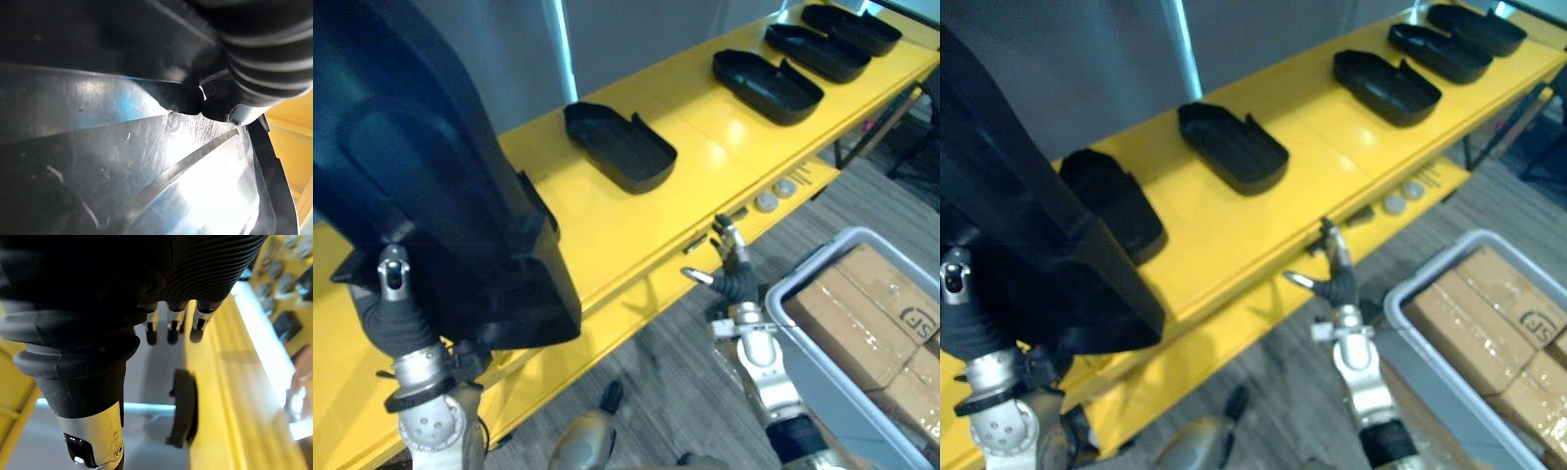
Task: Walk over and take plastic housings, then place them on the shelf
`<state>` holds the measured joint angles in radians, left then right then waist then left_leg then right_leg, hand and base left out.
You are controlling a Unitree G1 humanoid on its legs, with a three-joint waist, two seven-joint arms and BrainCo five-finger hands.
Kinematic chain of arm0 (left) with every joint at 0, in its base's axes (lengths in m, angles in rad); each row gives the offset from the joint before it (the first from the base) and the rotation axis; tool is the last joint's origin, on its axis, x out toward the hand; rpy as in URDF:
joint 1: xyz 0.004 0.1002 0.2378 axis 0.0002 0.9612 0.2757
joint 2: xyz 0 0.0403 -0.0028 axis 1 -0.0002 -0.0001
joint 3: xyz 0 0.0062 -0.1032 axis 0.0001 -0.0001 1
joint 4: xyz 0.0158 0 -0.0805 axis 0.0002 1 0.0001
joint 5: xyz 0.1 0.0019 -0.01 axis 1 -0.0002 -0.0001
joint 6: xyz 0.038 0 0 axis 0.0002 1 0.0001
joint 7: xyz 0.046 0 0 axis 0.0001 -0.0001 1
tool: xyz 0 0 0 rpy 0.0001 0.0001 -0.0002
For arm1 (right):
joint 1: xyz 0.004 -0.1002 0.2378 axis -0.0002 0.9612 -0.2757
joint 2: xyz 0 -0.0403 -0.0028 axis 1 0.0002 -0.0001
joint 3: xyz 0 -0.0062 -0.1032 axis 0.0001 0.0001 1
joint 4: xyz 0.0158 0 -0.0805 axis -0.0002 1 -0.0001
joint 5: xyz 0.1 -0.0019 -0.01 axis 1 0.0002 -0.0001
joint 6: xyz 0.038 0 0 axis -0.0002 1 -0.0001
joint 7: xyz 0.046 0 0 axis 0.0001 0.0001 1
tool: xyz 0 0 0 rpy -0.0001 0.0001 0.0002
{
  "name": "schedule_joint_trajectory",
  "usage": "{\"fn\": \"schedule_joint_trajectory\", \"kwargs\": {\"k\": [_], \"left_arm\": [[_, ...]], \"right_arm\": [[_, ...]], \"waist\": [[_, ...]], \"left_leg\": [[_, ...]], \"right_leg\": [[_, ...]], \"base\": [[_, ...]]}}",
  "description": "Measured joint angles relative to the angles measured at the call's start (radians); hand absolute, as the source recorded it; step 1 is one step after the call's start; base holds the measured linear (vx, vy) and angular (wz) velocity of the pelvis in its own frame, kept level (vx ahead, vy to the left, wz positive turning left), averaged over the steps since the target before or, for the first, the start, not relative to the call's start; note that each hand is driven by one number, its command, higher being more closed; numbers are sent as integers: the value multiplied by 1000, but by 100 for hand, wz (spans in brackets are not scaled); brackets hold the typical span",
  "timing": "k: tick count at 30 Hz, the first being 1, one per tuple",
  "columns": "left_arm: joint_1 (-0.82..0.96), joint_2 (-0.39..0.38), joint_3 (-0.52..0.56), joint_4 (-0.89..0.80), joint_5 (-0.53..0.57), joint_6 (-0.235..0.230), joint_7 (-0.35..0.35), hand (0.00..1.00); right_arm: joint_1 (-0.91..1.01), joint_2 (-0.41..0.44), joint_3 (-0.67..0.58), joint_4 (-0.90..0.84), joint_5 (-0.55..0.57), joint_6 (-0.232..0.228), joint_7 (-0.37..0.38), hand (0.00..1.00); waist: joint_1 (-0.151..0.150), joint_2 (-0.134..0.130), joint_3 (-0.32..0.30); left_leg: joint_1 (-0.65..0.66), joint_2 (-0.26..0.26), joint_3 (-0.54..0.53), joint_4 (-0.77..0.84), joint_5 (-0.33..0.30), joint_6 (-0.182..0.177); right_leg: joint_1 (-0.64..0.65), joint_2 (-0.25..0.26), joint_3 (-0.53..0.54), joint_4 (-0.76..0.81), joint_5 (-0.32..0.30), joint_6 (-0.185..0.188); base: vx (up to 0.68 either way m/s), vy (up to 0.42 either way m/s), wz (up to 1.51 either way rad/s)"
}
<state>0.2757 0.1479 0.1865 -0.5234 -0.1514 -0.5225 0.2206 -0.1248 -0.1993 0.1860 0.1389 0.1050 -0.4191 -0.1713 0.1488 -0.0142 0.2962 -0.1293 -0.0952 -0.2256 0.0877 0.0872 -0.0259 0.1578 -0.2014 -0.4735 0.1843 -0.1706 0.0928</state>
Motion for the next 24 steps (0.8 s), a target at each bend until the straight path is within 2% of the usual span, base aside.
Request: {"fn": "schedule_joint_trajectory", "kwargs": {"k": [2, 5, 9, 12, 14, 15, 16, 17, 18, 19, 20, 21, 23, 24], "left_arm": [[5, 0, -3, 8, 4, -1, 4, 100], [8, 0, -1, 27, 11, -3, 33, 100], [6, 0, 14, 34, 99, -13, 153, 100], [-20, 0, 84, 32, 163, -44, 217, 100], [-55, 2, 140, 31, 192, -44, 236, 100], [-70, 4, 175, 31, 199, -44, 235, 100], [-74, 6, 190, 31, 199, -45, 234, 100], [-84, 12, 214, 29, 199, -45, 238, 100], [-85, 36, 236, 24, 202, -45, 244, 100], [-86, 52, 243, 23, 203, -43, 247, 100], [-86, 77, 248, 16, 209, -41, 253, 100], [-90, 93, 247, 0, 219, -39, 259, 100], [-108, 106, 248, -10, 249, -32, 282, 100], [-129, 117, 245, -6, 248, -19, 282, 100]], "right_arm": [[1, 1, -4, -16, 1, -22, 0, 0], [4, 1, -6, -16, 1, -45, -1, 0], [10, 6, -20, -20, 3, -66, -20, 0], [3, 15, -45, -95, 0, -87, -49, 0], [-28, 14, -78, -127, 1, -89, -69, 0], [-49, 14, -103, -127, 1, -87, -74, 0], [-58, 11, -114, -128, 1, -85, -76, 0], [-75, 10, -137, -127, 2, -85, -86, 0], [-87, 12, -148, -128, 6, -84, -91, 0], [-89, 14, -156, -128, 8, -84, -89, 0], [-88, 17, -171, -125, 8, -84, -88, 0], [-86, 18, -185, -125, 8, -84, -87, 0], [-87, 17, -196, -125, 8, -84, -83, 0], [-86, 16, -201, -126, 8, -83, -74, 0]], "waist": [[1, 12, 35], [-1, 20, 63], [-9, 21, 80], [-5, 21, 80], [3, 13, 84], [3, 8, 86], [4, 6, 86], [4, 7, 86], [4, 3, 85], [4, 1, 86], [0, 1, 86], [-11, 3, 85], [-27, 3, 73], [-28, 0, 67]], "left_leg": [[-14, 7, 16, 39, -23, -4], [-49, 17, 45, 71, -38, -5], [-80, 22, 69, 76, -36, -6], [-107, 6, 67, 103, -44, 3], [-121, -17, 65, 161, -80, 17], [-115, -30, 67, 212, -124, 25], [-111, -35, 67, 235, -144, 31], [-98, -42, 64, 278, -173, 47], [-85, -46, 62, 311, -203, 58], [-74, -48, 56, 322, -217, 62], [-41, -49, 36, 325, -234, 73], [-7, -47, 8, 320, -246, 85], [14, -36, -38, 314, -257, 83], [26, -32, -68, 302, -260, 73]], "right_leg": [[-8, 6, 25, 11, -19, -14], [-67, -3, 59, 70, -45, -2], [-112, -21, 59, 123, -63, 11], [-118, -41, 36, 143, -83, 25], [-100, -61, 19, 163, -103, 36], [-61, -67, 3, 182, -104, 57], [-58, -77, 11, 217, -107, 53], [-99, -107, 49, 365, -98, 39], [-166, -129, 118, 529, -57, 8], [-196, -134, 152, 604, -17, -4], [-248, -138, 211, 724, 101, -29], [-290, -135, 244, 804, 113, -47], [-326, -98, 272, 776, 29, -57], [-337, -71, 288, 683, -4, -56]], "base": [[-172, 6, -24], [-175, 36, -22], [-81, 15, 6], [37, 19, 23], [110, 48, 36], [139, 34, 24], [213, 94, 28], [211, 100, 15], [166, 106, 13], [207, 52, 13], [239, 11, 31], [282, 7, 44], [225, -38, 64], [219, -74, 71]]}}
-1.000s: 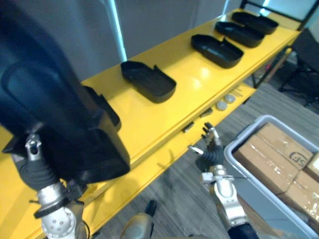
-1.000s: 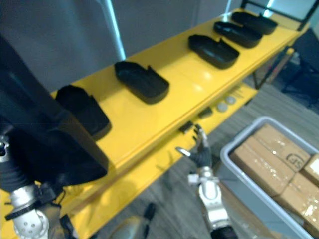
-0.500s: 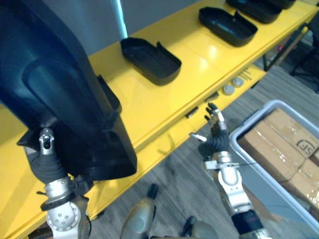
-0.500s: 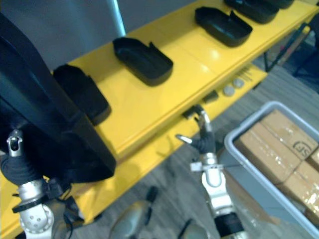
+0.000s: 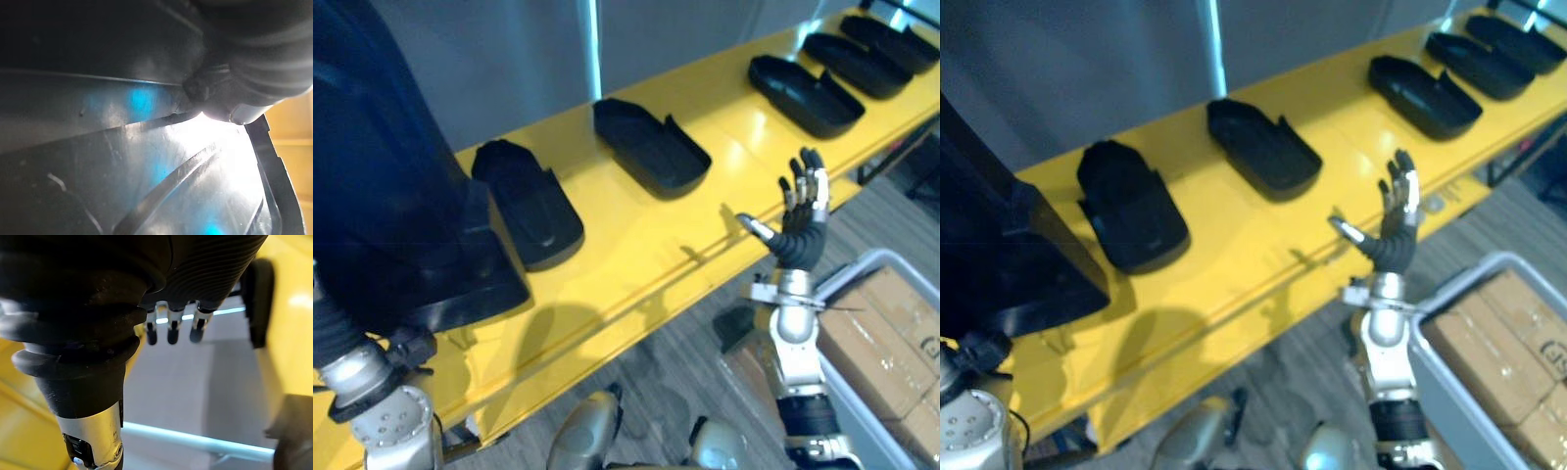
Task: Walk over and take plastic housings, then place them on the shelf
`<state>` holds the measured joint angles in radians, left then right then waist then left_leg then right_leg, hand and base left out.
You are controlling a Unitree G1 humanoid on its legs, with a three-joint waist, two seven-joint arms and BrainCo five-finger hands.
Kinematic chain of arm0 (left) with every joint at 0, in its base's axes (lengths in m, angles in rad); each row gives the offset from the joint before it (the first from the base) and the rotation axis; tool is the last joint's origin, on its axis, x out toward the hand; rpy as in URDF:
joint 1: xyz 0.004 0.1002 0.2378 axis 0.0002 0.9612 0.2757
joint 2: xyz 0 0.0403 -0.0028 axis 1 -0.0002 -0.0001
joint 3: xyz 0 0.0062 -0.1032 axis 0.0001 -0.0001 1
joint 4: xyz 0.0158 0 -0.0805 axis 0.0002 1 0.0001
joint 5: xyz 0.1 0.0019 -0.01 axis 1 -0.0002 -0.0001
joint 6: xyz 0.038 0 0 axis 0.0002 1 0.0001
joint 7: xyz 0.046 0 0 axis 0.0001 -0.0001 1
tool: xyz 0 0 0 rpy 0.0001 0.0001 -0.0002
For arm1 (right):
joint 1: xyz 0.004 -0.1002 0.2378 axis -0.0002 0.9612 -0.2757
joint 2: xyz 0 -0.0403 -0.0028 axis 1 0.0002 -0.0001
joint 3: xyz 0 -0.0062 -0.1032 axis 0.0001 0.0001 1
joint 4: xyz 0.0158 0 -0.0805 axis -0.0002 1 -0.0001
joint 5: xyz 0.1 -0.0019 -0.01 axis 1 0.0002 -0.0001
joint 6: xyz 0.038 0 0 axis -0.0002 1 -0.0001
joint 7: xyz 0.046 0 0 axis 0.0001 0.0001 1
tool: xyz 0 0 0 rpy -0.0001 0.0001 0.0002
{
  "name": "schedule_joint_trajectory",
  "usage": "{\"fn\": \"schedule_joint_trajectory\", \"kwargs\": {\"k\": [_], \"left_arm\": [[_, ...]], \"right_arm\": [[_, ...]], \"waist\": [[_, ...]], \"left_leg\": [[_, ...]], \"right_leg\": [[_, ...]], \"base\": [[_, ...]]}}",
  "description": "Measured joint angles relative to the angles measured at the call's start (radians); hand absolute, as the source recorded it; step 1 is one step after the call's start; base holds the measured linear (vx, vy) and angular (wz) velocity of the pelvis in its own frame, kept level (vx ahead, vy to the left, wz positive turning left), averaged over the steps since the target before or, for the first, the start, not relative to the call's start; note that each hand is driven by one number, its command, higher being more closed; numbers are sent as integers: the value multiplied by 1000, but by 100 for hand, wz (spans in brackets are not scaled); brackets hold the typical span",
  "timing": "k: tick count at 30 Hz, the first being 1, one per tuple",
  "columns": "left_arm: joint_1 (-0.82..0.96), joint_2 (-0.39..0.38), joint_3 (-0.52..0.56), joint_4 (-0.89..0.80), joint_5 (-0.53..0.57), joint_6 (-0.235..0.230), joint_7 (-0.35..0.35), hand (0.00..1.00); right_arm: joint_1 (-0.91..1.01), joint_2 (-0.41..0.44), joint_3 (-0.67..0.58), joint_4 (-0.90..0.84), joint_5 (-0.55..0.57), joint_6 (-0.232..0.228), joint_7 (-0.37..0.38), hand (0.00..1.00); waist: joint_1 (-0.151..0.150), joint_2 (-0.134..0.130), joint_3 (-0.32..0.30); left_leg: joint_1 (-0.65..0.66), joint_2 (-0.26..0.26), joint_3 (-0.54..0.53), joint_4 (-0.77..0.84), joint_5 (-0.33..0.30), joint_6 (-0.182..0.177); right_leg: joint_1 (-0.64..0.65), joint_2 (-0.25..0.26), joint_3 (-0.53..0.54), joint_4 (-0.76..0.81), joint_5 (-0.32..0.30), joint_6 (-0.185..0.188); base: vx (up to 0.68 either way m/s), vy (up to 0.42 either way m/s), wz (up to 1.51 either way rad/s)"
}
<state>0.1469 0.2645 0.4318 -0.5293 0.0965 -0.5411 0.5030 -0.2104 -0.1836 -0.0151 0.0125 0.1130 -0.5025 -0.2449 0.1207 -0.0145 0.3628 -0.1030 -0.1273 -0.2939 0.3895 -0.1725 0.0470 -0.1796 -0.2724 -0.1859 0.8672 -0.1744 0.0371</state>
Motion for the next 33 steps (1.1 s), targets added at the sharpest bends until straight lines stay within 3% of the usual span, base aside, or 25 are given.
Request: {"fn": "schedule_joint_trajectory", "kwargs": {"k": [4, 7, 8, 9, 10, 12, 14, 17, 19, 23, 26, 29, 33], "left_arm": [[-24, -5, -48, 1, -13, 38, -7, 100], [-24, -36, -92, -5, -21, 52, -28, 100], [-20, -44, -95, -16, -23, 58, -36, 100], [-12, -57, -97, -30, -37, 62, -42, 100], [12, -96, -110, -35, -48, 65, -51, 100], [23, -120, -111, -33, -48, 73, -55, 100], [19, -121, -109, -28, -48, 73, -55, 100], [-4, -117, -109, -14, -47, 53, -53, 100], [-13, -115, -107, 13, -46, 53, -44, 100], [-2, -114, -37, 35, -38, 56, -28, 100], [40, -114, 51, 32, -3, 67, -1, 100], [114, -116, 142, 28, 66, 115, 9, 100], [209, -115, 271, 62, 76, 192, 3, 100]], "right_arm": [[45, -24, -9, -83, -2, 8, 7, 0], [62, -53, -26, -181, -10, 8, 6, 0], [45, -61, -25, -205, -7, 8, 9, 0], [-5, -66, -23, -215, 13, 9, 34, 0], [-45, -77, -16, -216, 35, 18, 51, 0], [-75, -97, -8, -211, 50, 29, 53, 0], [-73, -98, -12, -203, 30, 36, 35, 0], [-54, -98, -30, -203, -95, 44, -66, 0], [-40, -97, -49, -219, -155, 44, -122, 0], [91, -88, -203, -331, -165, 15, -175, 0], [204, -47, -312, -348, -156, 4, -205, 0], [301, 29, -439, -330, -158, 7, -293, 0], [391, 74, -572, -223, -155, 10, -410, 0]], "waist": [[-2, 3, -71], [-6, -8, -111], [2, -28, -123], [6, -36, -130], [8, 1, -151], [9, 31, -168], [4, 43, -172], [-18, 50, -175], [-20, 45, -174], [-29, 24, -186], [-55, 7, -213], [-81, 6, -222], [-85, 27, -236]], "left_leg": [[-1, 10, -128, 2, -30, -55], [8, 24, -197, 10, -57, -104], [1, 27, -172, 24, -69, -131], [-11, 60, -107, 48, -90, -164], [-33, 124, -67, 51, -91, -176], [-26, 185, -13, -19, -63, -196], [-3, 217, 38, -106, -12, -202], [25, 223, 64, -190, 46, -200], [55, 219, 79, -212, 54, -188], [68, 197, 107, -248, 65, -161], [70, 180, 118, -267, 78, -152], [86, 169, 141, -279, 85, -150], [109, 175, 173, -311, 87, -149]], "right_leg": [[29, 69, 99, -391, -15, 9], [66, 65, 119, -489, 14, 31], [87, 46, 99, -524, 60, 34], [113, 52, 75, -535, 28, 125], [113, 97, 40, -533, 25, 105], [114, 131, 3, -532, 10, 79], [121, 138, -27, -539, 6, 66], [154, 134, -66, -573, 14, 54], [183, 127, -65, -596, 19, 55], [210, 107, -64, -654, 44, 75], [216, 95, -62, -685, 59, 87], [230, 83, -56, -714, 70, 96], [235, 81, -34, -733, 77, 96]], "base": [[261, -207, 85], [251, -376, 103], [171, -446, 56], [140, -522, 55], [86, -416, 41], [69, -333, 39], [47, -248, 45], [27, -97, 33], [4, 22, -3], [1, 64, -2], [61, 57, -2], [69, 40, -5], [28, 24, -19]]}}
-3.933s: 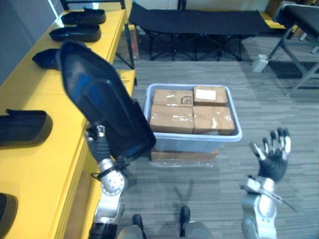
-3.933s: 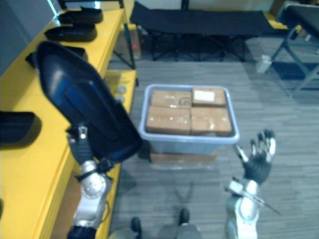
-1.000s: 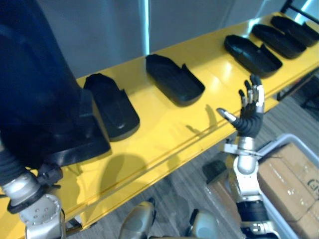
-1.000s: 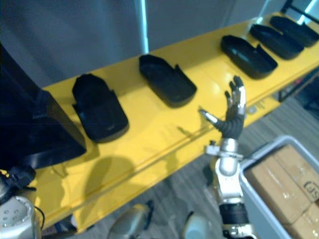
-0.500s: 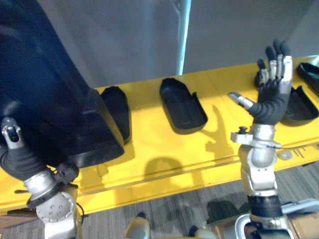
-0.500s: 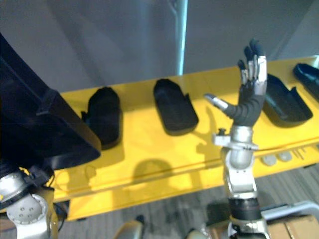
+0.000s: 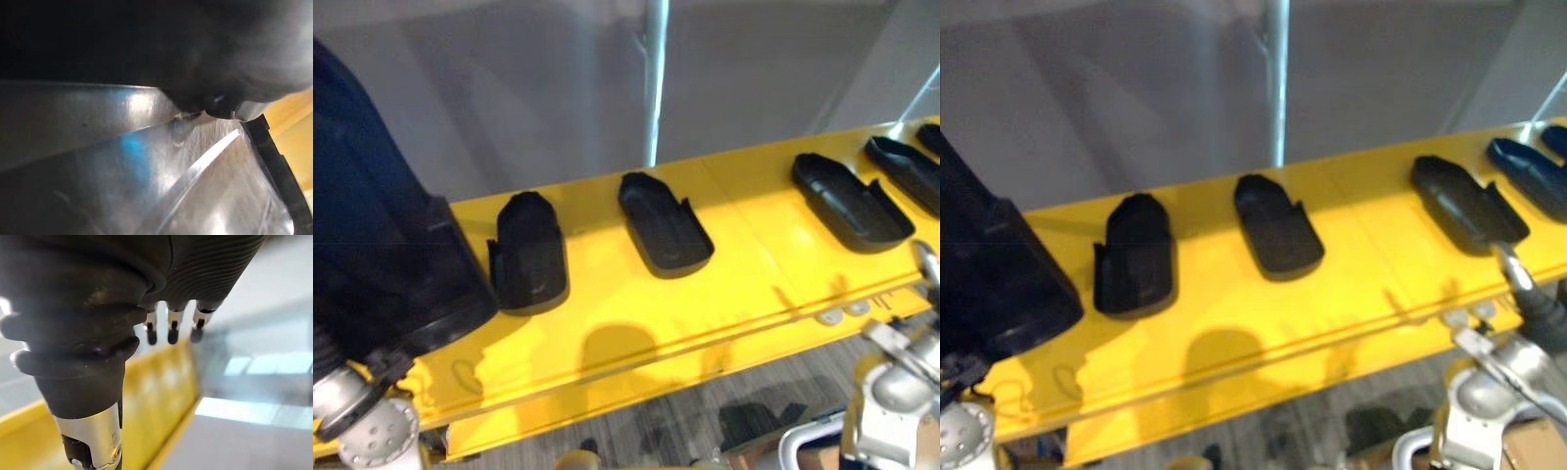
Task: Walk over and take plastic housings, then place them on the shelf
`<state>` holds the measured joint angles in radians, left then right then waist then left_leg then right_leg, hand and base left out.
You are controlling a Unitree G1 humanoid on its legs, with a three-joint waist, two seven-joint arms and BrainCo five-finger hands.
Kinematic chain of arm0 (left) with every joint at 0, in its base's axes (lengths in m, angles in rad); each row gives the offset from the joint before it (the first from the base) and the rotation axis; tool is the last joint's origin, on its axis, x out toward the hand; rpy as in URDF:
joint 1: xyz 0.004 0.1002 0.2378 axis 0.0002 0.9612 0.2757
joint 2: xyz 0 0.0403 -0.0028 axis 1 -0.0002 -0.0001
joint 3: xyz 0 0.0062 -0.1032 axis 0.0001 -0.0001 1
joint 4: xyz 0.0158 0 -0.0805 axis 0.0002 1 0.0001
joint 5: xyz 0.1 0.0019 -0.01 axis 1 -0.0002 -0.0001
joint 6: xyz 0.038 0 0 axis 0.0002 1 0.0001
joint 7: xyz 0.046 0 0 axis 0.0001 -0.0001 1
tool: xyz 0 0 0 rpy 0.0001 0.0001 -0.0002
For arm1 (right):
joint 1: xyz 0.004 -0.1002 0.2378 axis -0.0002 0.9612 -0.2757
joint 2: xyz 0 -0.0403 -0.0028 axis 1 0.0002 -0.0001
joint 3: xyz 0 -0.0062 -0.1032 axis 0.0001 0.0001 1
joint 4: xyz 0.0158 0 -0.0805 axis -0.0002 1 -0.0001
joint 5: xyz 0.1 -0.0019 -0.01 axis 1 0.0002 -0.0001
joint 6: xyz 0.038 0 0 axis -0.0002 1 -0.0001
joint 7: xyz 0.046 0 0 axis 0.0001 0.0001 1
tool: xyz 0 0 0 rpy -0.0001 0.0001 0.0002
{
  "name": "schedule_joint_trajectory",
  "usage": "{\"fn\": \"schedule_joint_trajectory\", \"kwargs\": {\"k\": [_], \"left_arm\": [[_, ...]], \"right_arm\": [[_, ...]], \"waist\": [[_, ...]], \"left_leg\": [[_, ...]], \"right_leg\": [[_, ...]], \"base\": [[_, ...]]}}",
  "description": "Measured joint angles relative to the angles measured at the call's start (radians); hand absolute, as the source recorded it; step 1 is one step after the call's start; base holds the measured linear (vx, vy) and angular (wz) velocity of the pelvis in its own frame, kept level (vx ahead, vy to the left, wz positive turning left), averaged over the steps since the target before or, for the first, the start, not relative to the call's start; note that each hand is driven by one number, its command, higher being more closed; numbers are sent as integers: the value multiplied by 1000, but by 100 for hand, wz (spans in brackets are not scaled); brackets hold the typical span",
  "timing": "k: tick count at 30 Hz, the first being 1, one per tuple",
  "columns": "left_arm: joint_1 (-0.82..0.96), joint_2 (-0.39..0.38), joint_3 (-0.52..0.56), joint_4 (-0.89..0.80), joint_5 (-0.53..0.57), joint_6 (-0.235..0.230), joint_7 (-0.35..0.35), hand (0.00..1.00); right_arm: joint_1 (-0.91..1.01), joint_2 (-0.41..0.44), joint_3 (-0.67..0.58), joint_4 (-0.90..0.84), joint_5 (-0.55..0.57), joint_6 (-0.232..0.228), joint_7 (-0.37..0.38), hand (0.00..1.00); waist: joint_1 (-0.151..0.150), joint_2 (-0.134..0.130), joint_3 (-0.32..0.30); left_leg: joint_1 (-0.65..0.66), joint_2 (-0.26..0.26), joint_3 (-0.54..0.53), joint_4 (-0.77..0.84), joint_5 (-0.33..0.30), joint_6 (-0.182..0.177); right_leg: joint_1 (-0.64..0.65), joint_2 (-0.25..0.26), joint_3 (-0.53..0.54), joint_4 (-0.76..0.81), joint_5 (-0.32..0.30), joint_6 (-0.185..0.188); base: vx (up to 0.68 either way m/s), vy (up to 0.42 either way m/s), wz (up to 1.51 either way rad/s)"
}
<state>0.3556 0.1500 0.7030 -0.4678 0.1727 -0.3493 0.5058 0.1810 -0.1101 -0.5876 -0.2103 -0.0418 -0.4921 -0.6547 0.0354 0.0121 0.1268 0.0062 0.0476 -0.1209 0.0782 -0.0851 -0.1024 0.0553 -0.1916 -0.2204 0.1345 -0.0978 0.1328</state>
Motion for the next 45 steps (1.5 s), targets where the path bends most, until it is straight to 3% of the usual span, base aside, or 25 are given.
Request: {"fn": "schedule_joint_trajectory", "kwargs": {"k": [4, 10, 15, 19, 22, 25, 28, 30, 39, 45], "left_arm": [[28, 45, 85, 190, -22, 62, 1, 100], [20, 300, 92, 444, -172, 120, -34, 100], [-58, 487, 127, 703, -293, 188, -188, 100], [-175, 605, 50, 904, -290, 270, -347, 100], [-273, 669, -18, 1048, -280, 323, -419, 100], [-368, 712, -95, 1138, -272, 379, -489, 100], [-417, 728, -130, 1174, -268, 403, -531, 100], [-446, 758, -178, 1204, -216, 433, -573, 100], [-483, 787, -228, 1314, -45, 508, -647, 100], [-482, 820, -242, 1376, 3, 548, -695, 100]], "right_arm": [[56, 4, -71, 130, 22, 36, -46, 0], [123, 8, -25, 404, 48, 82, -10, 0], [146, -10, 16, 606, 63, 106, 13, 0], [137, -67, 28, 737, 90, 117, 45, 0], [94, -114, 27, 820, 117, 118, 69, 0], [65, -139, 26, 889, 148, 122, 89, 0], [52, -145, 25, 910, 157, 127, 95, 0], [25, -154, 25, 937, 158, 132, 112, 0], [-3, -161, 24, 970, 197, 157, 134, 0], [-5, -172, 24, 971, 199, 166, 141, 0]], "waist": [[-22, 42, -34], [-35, 53, -44], [-32, 61, -49], [-26, 67, -42], [-26, 71, -19], [-29, 74, 10], [-35, 72, 30], [-40, 69, 54], [-47, 55, 97], [-46, 64, 114]], "left_leg": [[17, 4, 25, -22, 4, -1], [30, 23, 190, -33, 11, 10], [30, 2, 219, -40, 13, 17], [32, -1, 218, -56, 28, 10], [41, -3, 218, -67, 34, 8], [36, -4, 219, -70, 35, 8], [28, -4, 218, -69, 35, 8], [27, -3, 219, -68, 35, 8], [-8, -4, 221, -31, 26, 12], [-8, 3, 221, -8, 19, 13]], "right_leg": [[-1, -1, 12, -1, -1, 0], [-31, -34, 27, 83, -44, 10], [-42, -57, 31, 91, -50, 15], [-41, -57, 31, 77, -45, 22], [-39, -54, 32, 62, -38, 31], [-40, -50, 32, 46, -31, 31], [-41, -47, 31, 32, -23, 29], [-39, -44, 32, 17, -10, 26], [-54, -46, 33, 4, 14, 19], [-39, -42, 33, -10, 24, 21]], "base": [[7, 8, -12], [-42, 20, 0], [12, 39, 0], [51, 13, 2], [41, 6, -2], [14, 4, -1], [35, 13, 0], [14, 21, -6], [-11, 16, -1], [-64, 8, -2]]}}
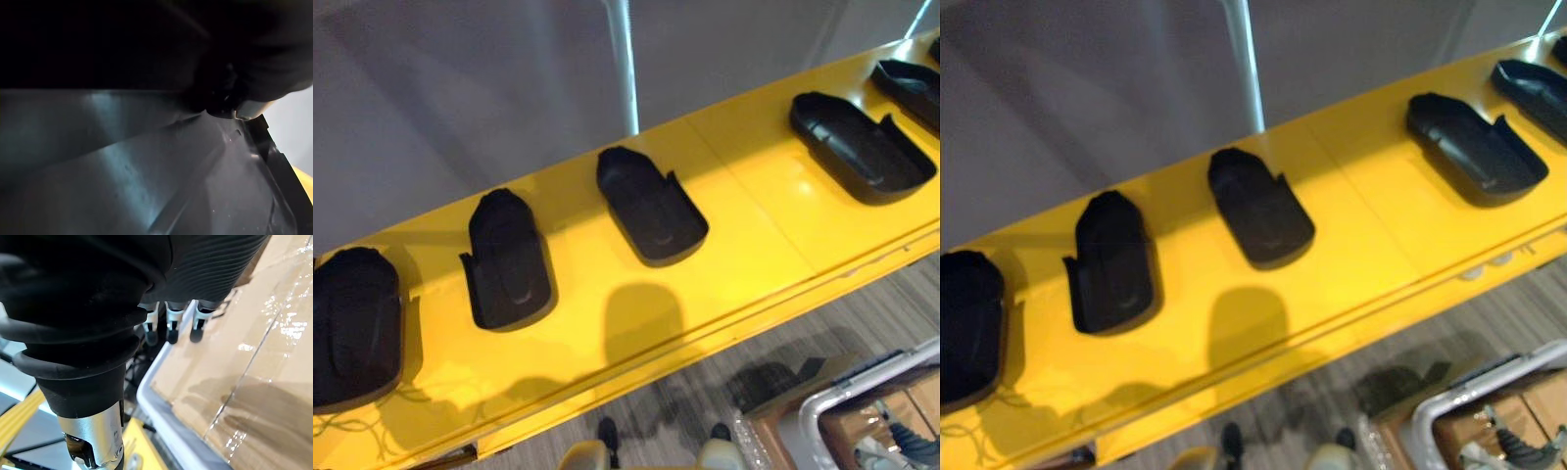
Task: Walk over and take plastic housings, then place them on the shelf
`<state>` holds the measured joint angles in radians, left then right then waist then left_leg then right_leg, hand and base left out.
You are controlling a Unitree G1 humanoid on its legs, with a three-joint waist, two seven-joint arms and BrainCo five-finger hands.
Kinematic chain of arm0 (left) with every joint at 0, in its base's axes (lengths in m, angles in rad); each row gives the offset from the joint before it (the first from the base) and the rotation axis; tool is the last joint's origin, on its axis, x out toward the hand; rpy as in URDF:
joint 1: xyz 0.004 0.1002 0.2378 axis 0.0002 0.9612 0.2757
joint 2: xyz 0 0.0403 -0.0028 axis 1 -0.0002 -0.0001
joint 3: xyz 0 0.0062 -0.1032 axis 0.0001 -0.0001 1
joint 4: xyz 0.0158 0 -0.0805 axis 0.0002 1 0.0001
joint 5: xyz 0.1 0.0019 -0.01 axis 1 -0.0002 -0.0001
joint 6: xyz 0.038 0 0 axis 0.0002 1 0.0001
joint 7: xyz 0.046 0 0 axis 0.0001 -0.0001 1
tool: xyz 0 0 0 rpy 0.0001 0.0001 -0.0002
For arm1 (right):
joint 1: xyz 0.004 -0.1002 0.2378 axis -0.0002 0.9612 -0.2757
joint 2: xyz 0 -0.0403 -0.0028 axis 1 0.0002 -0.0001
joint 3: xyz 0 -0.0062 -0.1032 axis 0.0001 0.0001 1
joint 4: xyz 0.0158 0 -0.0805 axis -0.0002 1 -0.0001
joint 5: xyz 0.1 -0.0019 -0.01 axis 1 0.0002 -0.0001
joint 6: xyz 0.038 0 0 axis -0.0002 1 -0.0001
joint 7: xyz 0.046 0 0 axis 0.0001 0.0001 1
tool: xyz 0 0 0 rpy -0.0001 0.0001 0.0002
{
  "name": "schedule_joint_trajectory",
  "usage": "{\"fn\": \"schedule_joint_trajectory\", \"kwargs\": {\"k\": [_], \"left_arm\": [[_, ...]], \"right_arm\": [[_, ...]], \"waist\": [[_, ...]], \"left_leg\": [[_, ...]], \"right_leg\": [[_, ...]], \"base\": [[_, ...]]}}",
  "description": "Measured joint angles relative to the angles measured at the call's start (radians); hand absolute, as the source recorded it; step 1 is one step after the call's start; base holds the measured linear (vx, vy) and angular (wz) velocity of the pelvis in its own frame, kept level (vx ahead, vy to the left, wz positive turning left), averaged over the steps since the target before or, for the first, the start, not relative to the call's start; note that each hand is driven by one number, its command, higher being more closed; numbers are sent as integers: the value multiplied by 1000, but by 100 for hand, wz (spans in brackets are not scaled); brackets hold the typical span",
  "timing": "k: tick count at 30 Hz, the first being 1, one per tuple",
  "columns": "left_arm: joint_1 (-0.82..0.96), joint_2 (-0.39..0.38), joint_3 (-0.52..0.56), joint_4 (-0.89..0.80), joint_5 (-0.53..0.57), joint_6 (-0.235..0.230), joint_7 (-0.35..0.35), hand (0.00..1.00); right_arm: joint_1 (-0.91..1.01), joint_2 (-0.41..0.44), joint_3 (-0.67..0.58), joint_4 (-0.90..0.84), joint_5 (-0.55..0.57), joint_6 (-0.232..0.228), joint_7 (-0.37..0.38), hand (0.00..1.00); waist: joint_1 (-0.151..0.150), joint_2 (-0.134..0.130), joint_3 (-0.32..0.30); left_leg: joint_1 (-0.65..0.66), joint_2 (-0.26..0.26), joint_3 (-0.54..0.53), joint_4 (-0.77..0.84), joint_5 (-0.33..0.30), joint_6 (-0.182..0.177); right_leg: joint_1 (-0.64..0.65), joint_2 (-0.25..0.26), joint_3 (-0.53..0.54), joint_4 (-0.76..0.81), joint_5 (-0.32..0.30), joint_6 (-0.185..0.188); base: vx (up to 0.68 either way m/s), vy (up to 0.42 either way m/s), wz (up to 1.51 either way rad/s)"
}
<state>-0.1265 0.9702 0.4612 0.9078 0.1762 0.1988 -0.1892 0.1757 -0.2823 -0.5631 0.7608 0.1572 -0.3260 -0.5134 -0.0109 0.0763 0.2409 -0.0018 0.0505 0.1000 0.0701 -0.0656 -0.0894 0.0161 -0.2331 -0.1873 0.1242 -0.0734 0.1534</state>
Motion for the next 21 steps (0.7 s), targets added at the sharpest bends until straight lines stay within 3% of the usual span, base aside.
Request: {"fn": "schedule_joint_trajectory", "kwargs": {"k": [3, 4, 8, 12, 15, 19, 21], "left_arm": [[4, 6, 0, 32, 23, 3, -24, 100], [9, 6, 0, 40, 26, 2, -27, 0], [9, 5, 0, 48, 26, 1, -26, 0], [9, 1, -1, 47, 21, 0, 21, 0], [9, -19, 0, 40, 16, -1, 100, 0], [10, -106, 0, -3, -14, 1, 221, 0], [10, -141, 0, -35, -23, 2, 319, 0]], "right_arm": [[-1, -1, 0, 0, 5, 0, 10, 0], [-1, -2, 0, 0, 7, 0, 10, 0], [-3, -17, 0, 0, 16, 0, 11, 0], [-7, -30, -4, 0, 16, 0, 12, 0], [-7, -34, -8, -1, 16, 0, 21, 0], [-13, -40, -25, -1, 16, -1, 38, 0], [-16, -41, -30, -1, 16, -5, 44, 0]], "waist": [[0, 5, 3], [0, 5, 3], [-1, 4, 4], [-2, 0, 26], [-4, -7, 33], [-7, -7, 35], [-9, -8, 40]], "left_leg": [[-1, 2, 3, 0, 0, 0], [-1, 4, 4, 0, 1, 0], [-2, 4, 5, -1, 1, -1], [-3, 4, 7, -6, 1, -1], [-3, 3, 16, -8, 1, -2], [-6, 0, 19, -8, -2, -2], [-6, 1, 19, -8, -2, -2]], "right_leg": [[1, 6, 1, -12, 5, -7], [1, 8, 1, -13, 5, -8], [2, 10, 1, -14, 9, -2], [1, 11, 1, -20, 9, -2], [0, 10, 3, -29, 10, -1], [-5, 7, 7, -29, 10, -1], [-7, 7, 9, -29, 10, -1]], "base": [[-65, 8, -5], [-37, 2, -3], [0, 0, 0], [18, 3, 0], [26, 7, -3], [22, 13, -2], [0, 6, -2]]}}
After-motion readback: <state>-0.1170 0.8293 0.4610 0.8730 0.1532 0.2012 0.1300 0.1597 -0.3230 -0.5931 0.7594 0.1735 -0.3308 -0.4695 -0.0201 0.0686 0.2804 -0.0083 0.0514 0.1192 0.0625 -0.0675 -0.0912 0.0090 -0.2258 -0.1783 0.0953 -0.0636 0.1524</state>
